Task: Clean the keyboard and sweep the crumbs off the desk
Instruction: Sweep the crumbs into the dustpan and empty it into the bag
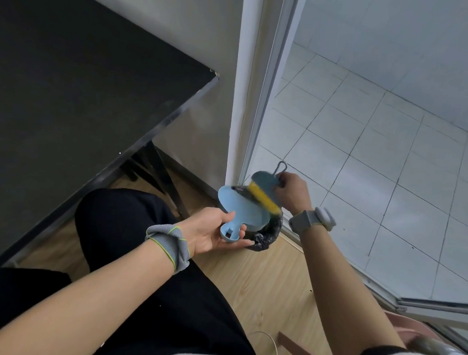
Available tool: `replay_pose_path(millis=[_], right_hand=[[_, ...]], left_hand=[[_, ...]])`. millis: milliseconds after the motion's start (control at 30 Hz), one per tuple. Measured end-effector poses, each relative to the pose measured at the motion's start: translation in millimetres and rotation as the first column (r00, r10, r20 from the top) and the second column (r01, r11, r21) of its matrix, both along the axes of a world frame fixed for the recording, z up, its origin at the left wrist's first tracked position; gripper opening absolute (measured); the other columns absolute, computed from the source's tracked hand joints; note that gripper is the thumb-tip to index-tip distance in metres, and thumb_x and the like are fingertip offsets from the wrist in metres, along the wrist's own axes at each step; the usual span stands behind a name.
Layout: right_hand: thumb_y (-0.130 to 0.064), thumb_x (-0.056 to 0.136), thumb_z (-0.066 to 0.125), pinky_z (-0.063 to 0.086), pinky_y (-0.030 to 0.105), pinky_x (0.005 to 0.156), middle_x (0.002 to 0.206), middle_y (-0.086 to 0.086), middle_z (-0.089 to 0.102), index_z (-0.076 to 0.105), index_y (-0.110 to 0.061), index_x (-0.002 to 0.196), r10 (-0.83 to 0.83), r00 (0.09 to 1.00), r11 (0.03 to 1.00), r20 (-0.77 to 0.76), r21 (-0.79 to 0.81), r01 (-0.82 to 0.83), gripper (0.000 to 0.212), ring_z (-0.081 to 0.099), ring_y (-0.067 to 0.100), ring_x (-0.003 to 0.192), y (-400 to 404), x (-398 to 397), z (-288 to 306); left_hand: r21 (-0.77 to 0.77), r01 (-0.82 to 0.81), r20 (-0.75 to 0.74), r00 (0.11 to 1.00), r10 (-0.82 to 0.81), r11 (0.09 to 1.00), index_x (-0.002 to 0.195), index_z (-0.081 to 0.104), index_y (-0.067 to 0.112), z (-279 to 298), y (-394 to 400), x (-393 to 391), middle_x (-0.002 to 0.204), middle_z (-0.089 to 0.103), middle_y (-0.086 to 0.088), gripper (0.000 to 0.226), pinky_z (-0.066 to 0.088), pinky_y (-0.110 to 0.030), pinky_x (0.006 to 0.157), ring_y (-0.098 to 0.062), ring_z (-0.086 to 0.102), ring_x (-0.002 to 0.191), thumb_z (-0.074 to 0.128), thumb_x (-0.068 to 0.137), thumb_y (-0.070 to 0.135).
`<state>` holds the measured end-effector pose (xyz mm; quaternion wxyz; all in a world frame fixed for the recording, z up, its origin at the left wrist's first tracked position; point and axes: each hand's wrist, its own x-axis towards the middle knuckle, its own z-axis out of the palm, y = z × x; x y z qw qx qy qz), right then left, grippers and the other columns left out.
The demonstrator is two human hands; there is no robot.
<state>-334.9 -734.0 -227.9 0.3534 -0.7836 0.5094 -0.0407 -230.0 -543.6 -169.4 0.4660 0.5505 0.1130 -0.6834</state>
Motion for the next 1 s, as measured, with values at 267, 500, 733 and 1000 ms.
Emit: replay_pose_path(millis=[267, 500, 733, 1000], right_hand=[[-0.006, 0.093, 0.059, 0.053, 0.032, 0.079, 0.100, 0.009, 0.065, 0.069, -0.004, 0.119, -0.082, 0.965, 0.990, 0.249, -0.089, 0.107, 0.028, 0.058, 0.023, 0.088, 12.8, -7.9, 46.3], [-0.006, 0.095, 0.055, 0.036, 0.016, 0.062, 0.094, 0.006, 0.067, 0.072, -0.004, 0.109, 0.034, 0.939, 0.958, 0.343, -0.280, 0.068, 0.022, 0.056, 0.021, 0.081, 38.4, -16.8, 81.5], [-0.006, 0.096, 0.057, 0.049, 0.029, 0.069, 0.085, 0.007, 0.074, 0.076, -0.010, 0.106, 0.241, 0.858, 0.848, 0.453, -0.529, 0.041, 0.022, 0.061, 0.019, 0.073, 68.4, -21.3, 132.7], [-0.003, 0.096, 0.059, 0.052, 0.018, 0.083, 0.107, 0.004, 0.076, 0.075, -0.016, 0.116, 0.391, 0.801, 0.738, 0.453, -0.674, 0.020, 0.029, 0.072, 0.021, 0.093, 97.2, -7.8, 190.4]], left_hand=[[-0.073, 0.012, 0.086, 0.996, -0.006, 0.997, 0.131, 0.040, 0.007, 23.3, 4.1, -3.1, 0.106, 0.056, -0.018, 0.029, 0.061, -0.049, 0.075, -0.026, 0.063, 0.086, 0.046, 0.104, 0.014], [-0.219, -0.003, 0.107, 0.994, 0.027, 0.976, 0.128, 0.046, 0.004, 65.0, 17.1, -11.7, 0.106, 0.058, -0.019, 0.026, 0.061, -0.050, 0.076, -0.026, 0.063, 0.087, 0.044, 0.105, 0.015], [-0.389, -0.002, 0.137, 0.989, 0.060, 0.921, 0.115, 0.053, -0.003, 116.6, 34.2, -18.9, 0.096, 0.058, -0.018, 0.024, 0.062, -0.047, 0.071, -0.024, 0.060, 0.080, 0.041, 0.106, 0.016], [-0.517, 0.020, 0.229, 0.967, 0.116, 0.856, 0.119, 0.051, -0.002, 170.2, 61.3, -9.1, 0.092, 0.059, -0.016, 0.026, 0.058, -0.052, 0.085, -0.021, 0.064, 0.075, 0.041, 0.106, 0.018]])
